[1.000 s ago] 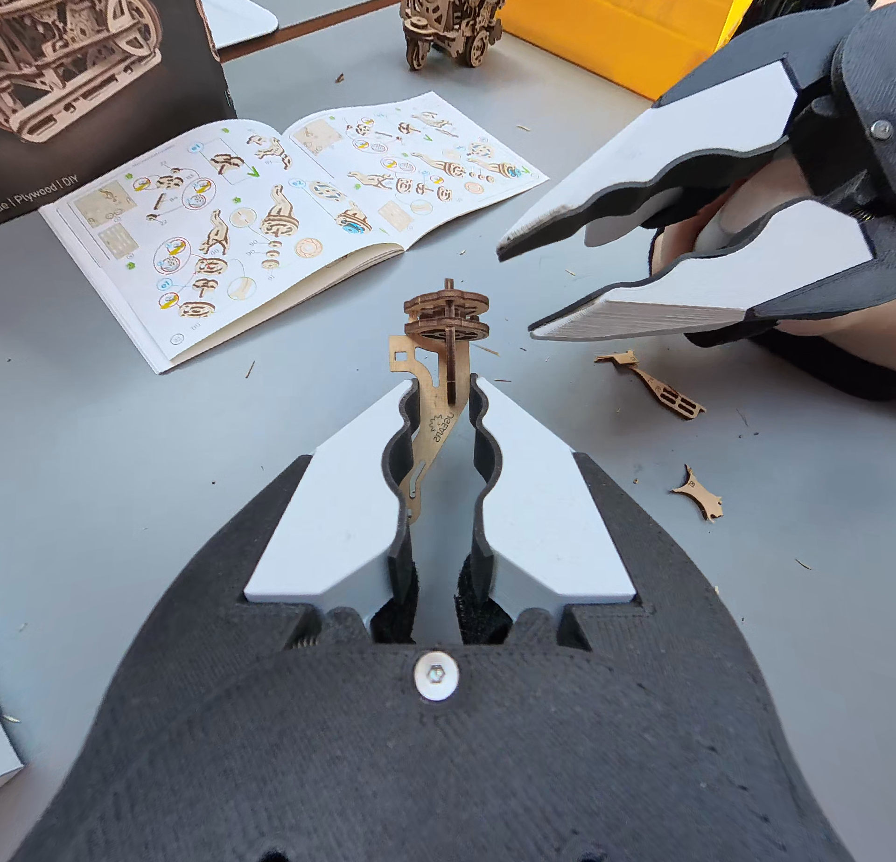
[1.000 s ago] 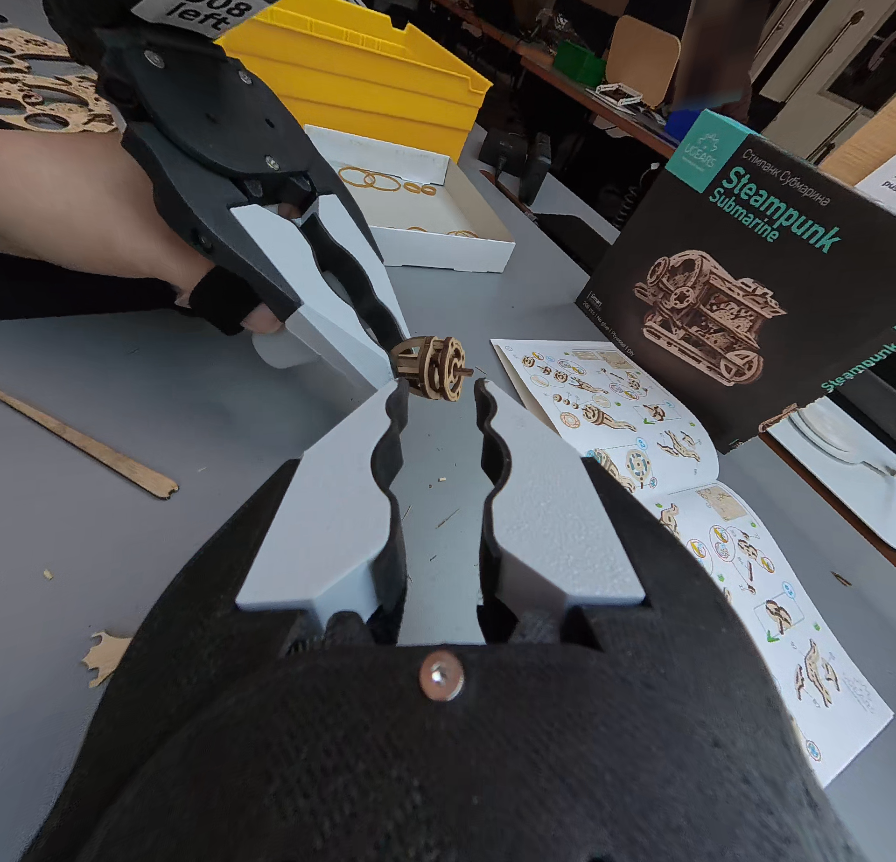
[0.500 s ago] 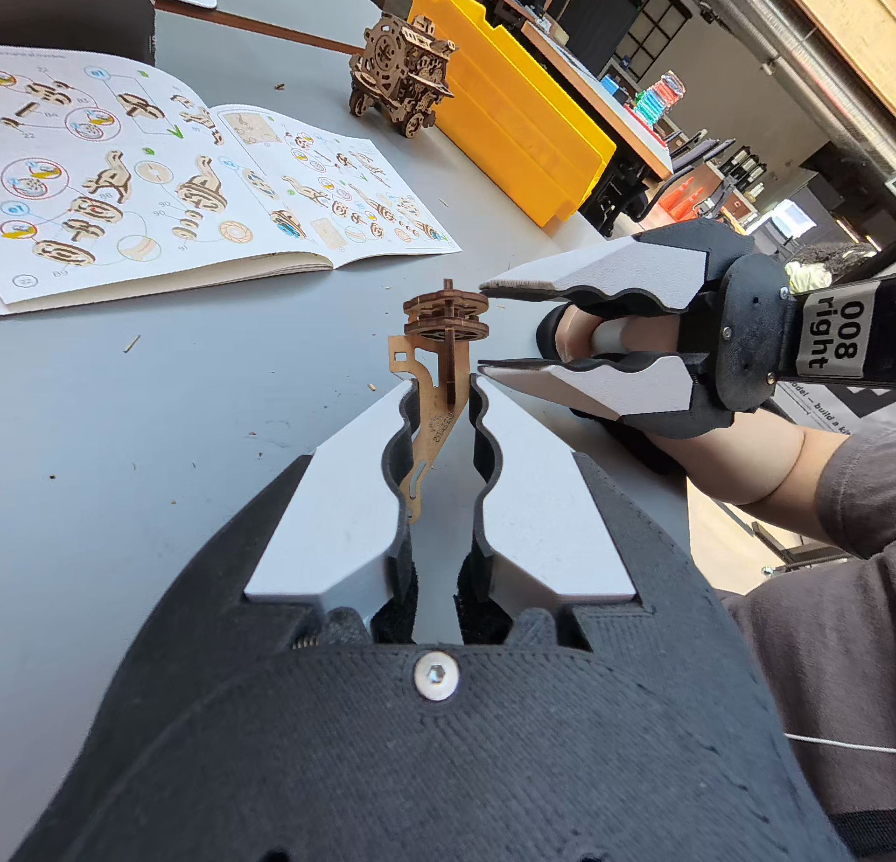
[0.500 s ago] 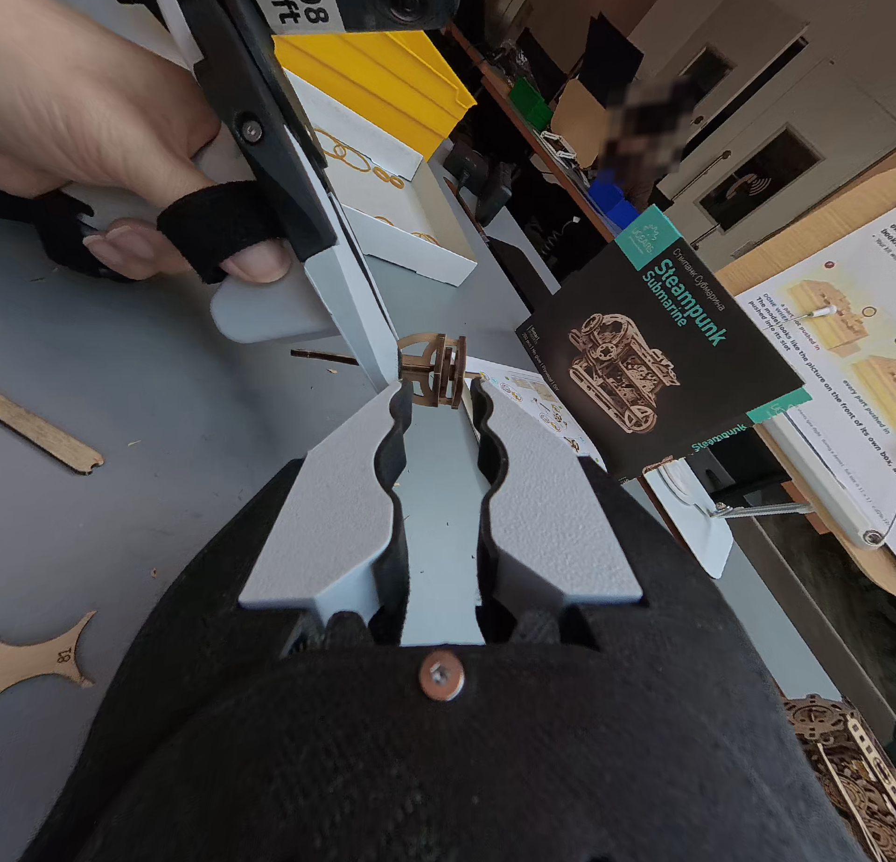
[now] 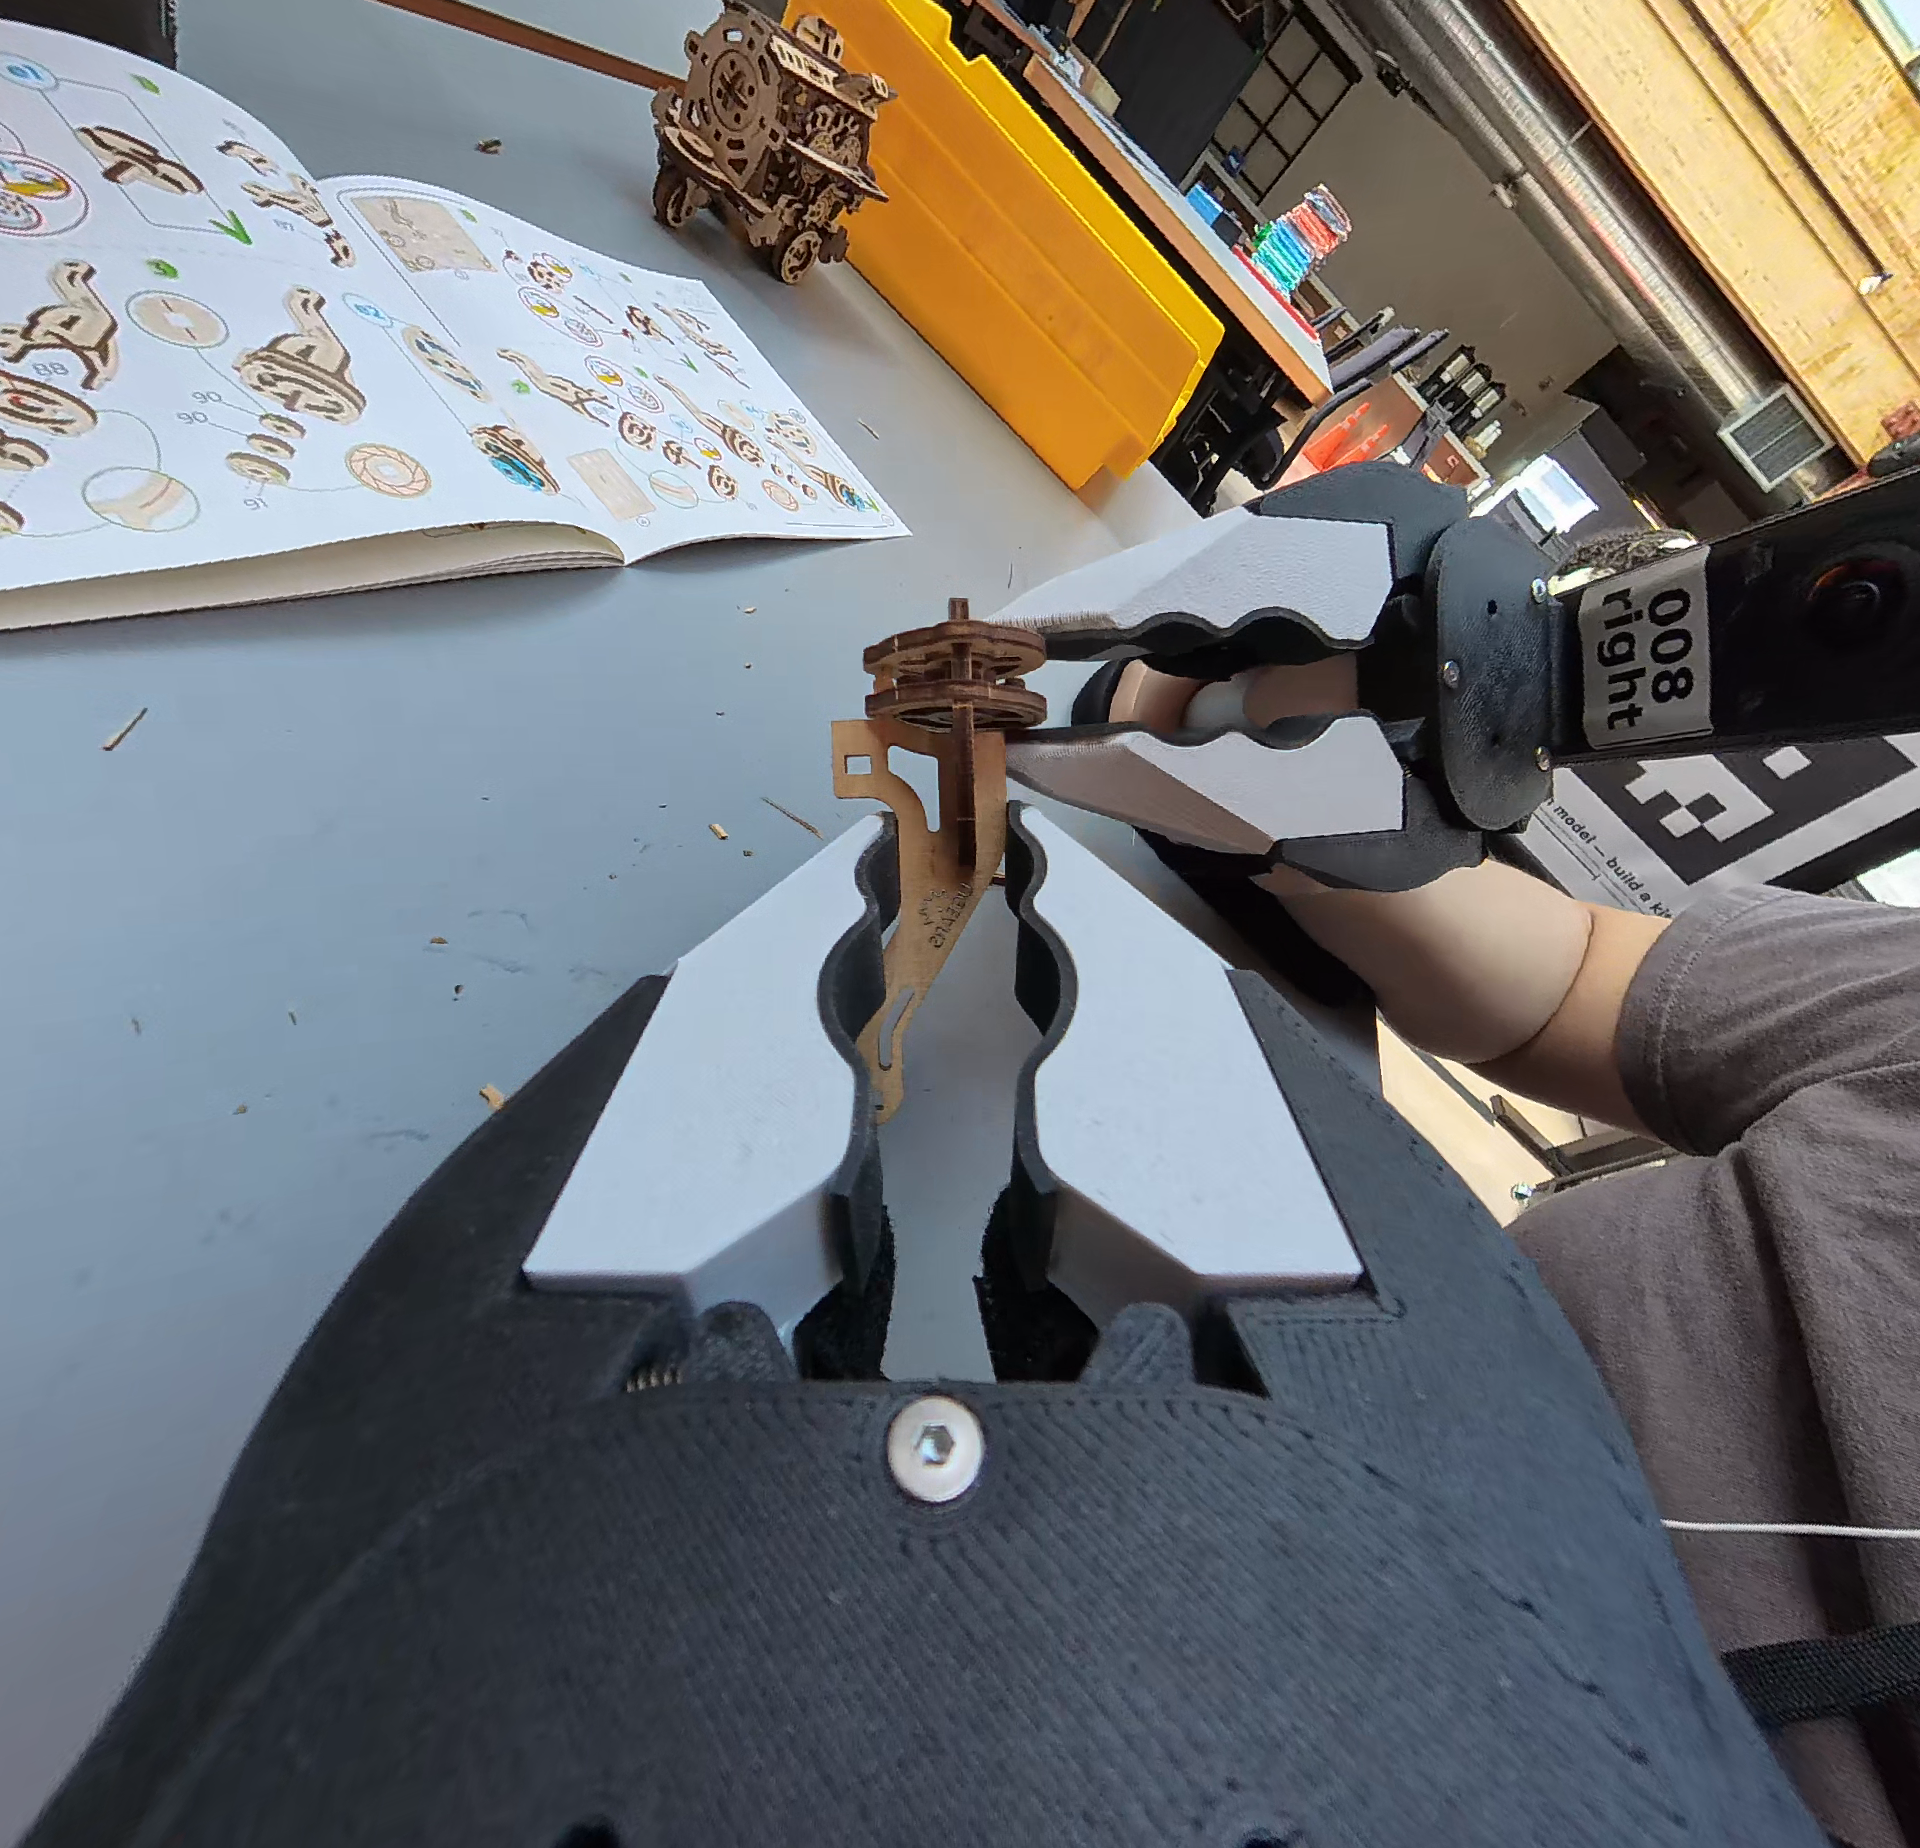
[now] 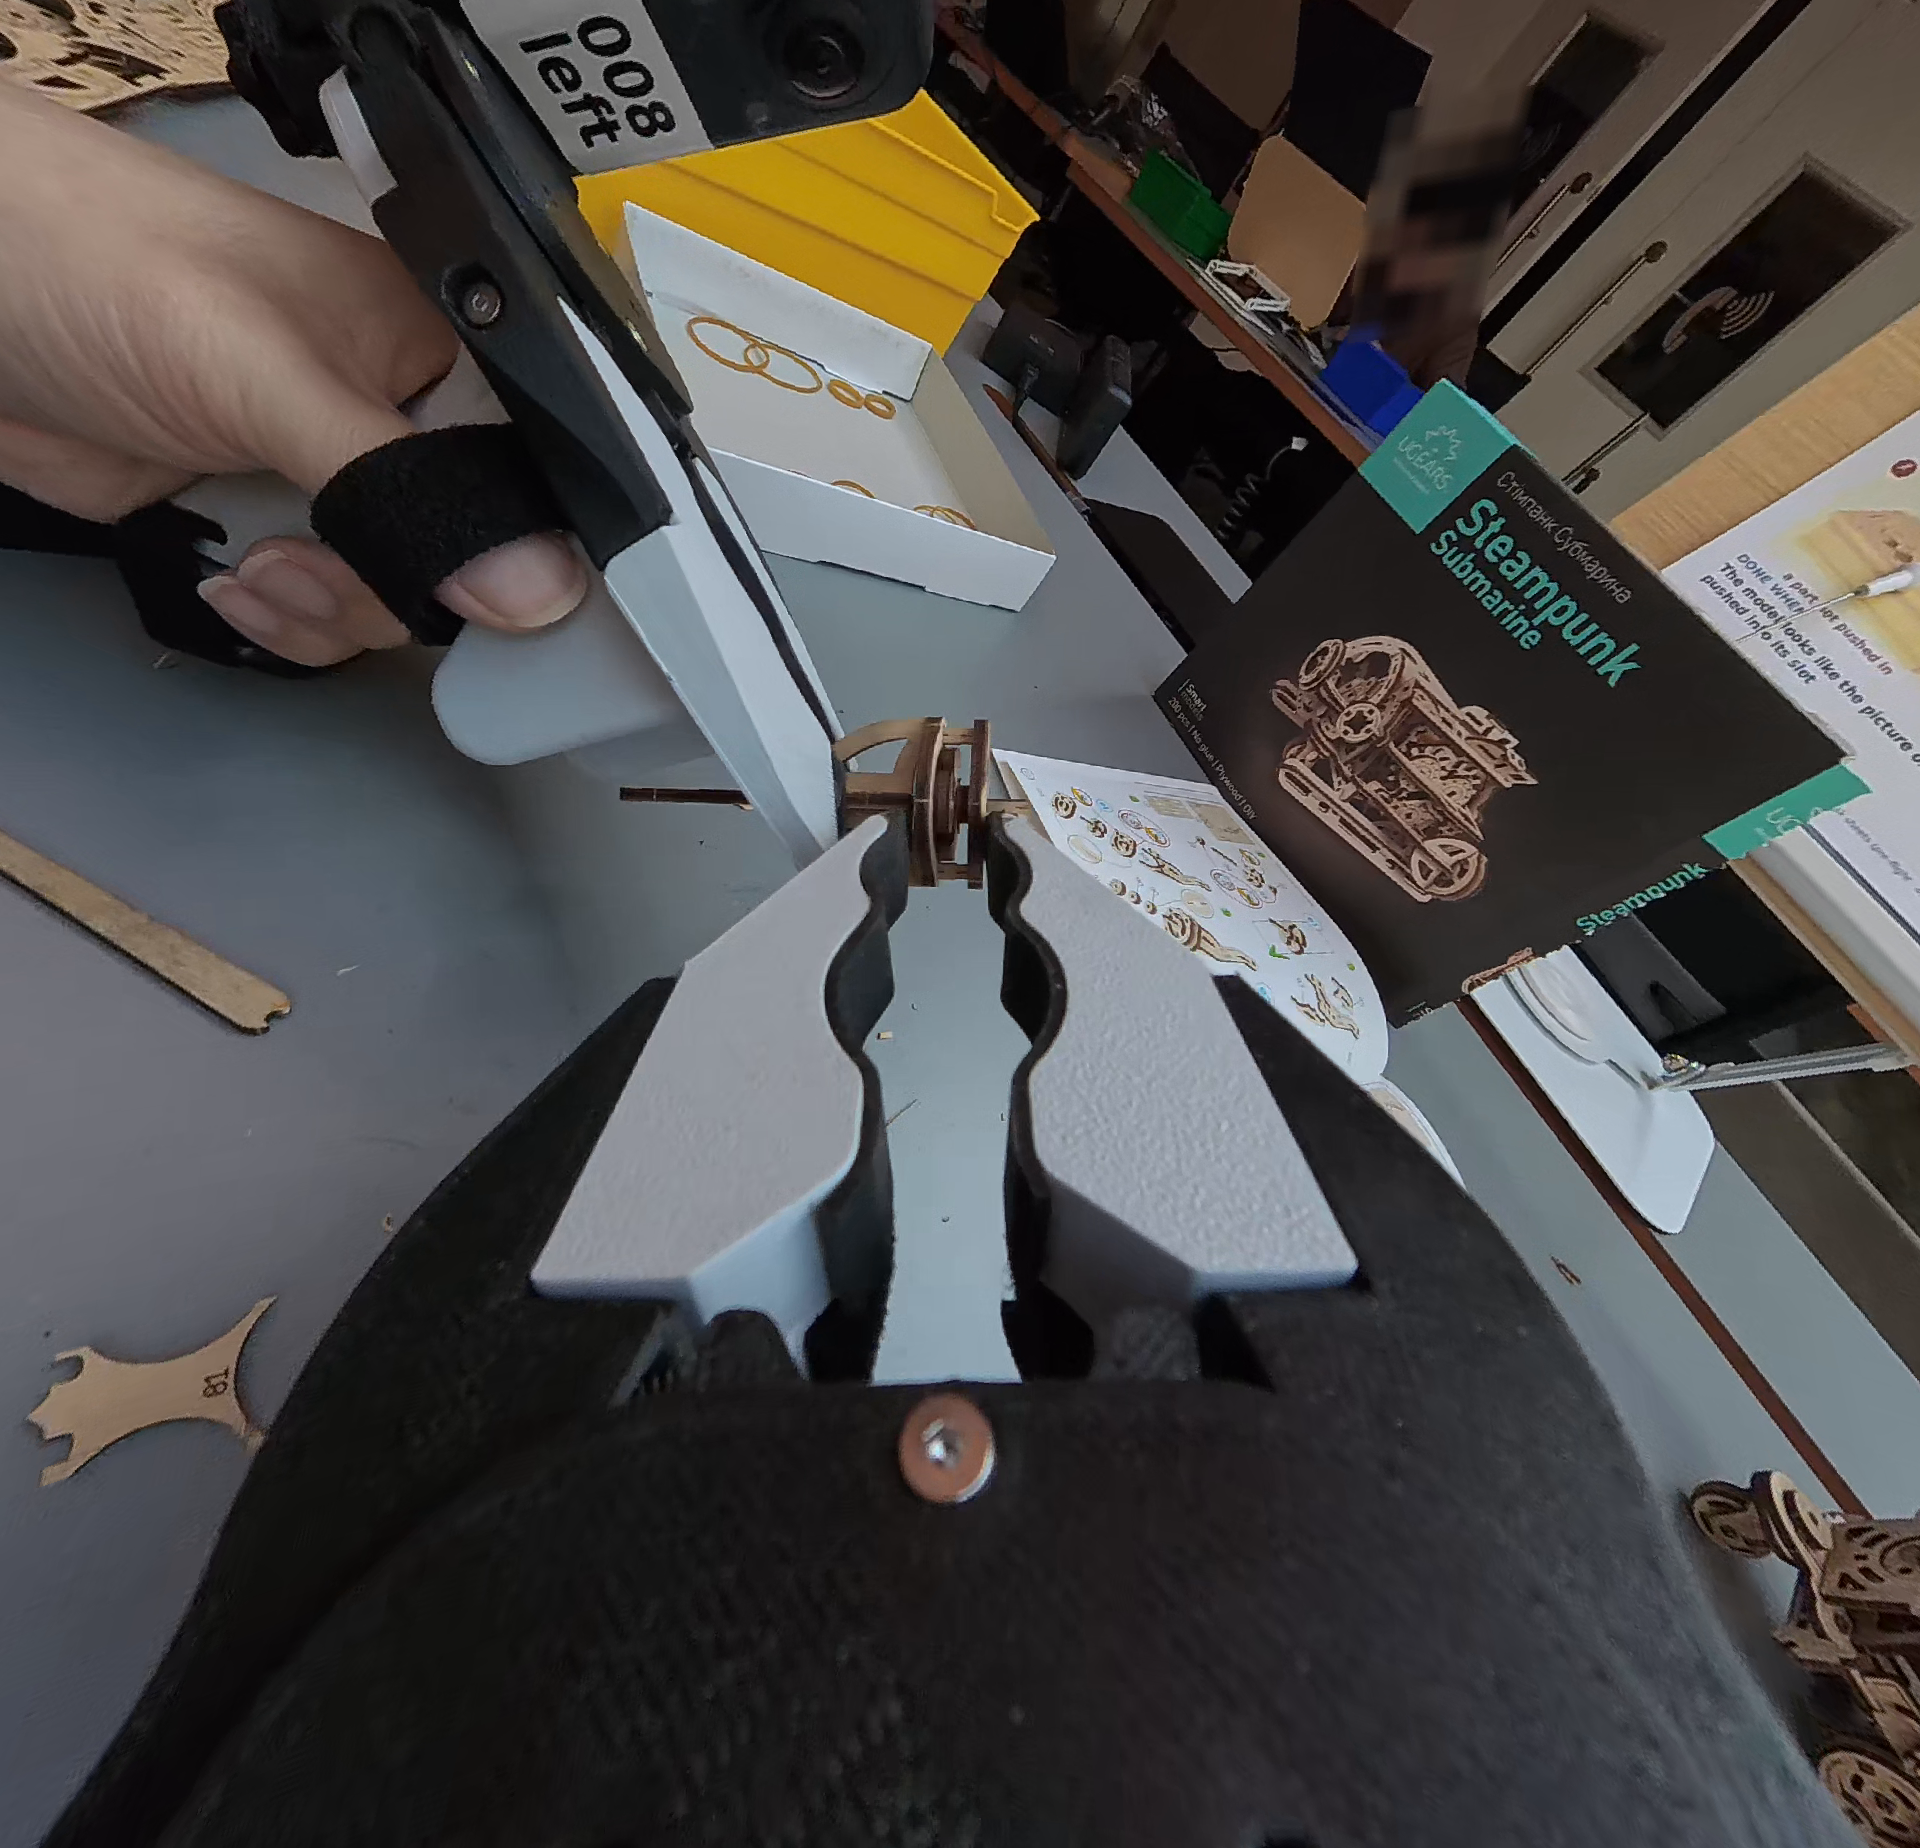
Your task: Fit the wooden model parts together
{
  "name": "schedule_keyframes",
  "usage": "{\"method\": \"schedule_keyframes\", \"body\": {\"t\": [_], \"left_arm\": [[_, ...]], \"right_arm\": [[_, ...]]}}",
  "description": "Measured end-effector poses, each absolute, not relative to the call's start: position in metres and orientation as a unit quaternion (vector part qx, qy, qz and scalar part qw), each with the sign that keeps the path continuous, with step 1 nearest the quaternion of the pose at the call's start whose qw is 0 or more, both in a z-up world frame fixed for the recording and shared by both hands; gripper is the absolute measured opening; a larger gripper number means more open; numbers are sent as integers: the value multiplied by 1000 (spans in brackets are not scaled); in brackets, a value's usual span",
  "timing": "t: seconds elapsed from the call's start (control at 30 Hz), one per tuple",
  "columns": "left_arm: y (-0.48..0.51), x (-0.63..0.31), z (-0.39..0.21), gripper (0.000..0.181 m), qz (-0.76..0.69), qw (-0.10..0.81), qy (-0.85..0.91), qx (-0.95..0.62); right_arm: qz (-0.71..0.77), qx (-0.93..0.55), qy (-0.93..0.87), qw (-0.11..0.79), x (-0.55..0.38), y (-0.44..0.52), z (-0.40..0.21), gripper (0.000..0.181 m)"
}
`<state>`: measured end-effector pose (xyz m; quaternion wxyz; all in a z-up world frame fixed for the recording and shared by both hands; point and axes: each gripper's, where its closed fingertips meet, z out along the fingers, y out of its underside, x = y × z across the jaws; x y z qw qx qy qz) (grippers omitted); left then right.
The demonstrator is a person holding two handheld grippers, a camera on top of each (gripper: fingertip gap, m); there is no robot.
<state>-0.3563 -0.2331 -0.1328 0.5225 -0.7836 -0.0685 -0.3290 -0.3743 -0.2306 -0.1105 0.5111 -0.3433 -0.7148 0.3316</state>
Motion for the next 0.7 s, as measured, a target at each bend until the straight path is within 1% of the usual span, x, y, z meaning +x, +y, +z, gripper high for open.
{"method": "schedule_keyframes", "body": {"t": [0.3, 0.47, 0.7], "left_arm": [[-233, -355, -132, 18, -338, 522, -62, -780], [-234, -352, -131, 18, -337, 523, -54, -781], [-234, -351, -130, 18, -342, 524, -54, -778]], "right_arm": [[316, -327, -721, 524, -373, -230, -109, 11], [300, -318, -719, 540, -373, -228, -106, 12], [313, -325, -717, 532, -372, -228, -105, 11]]}}
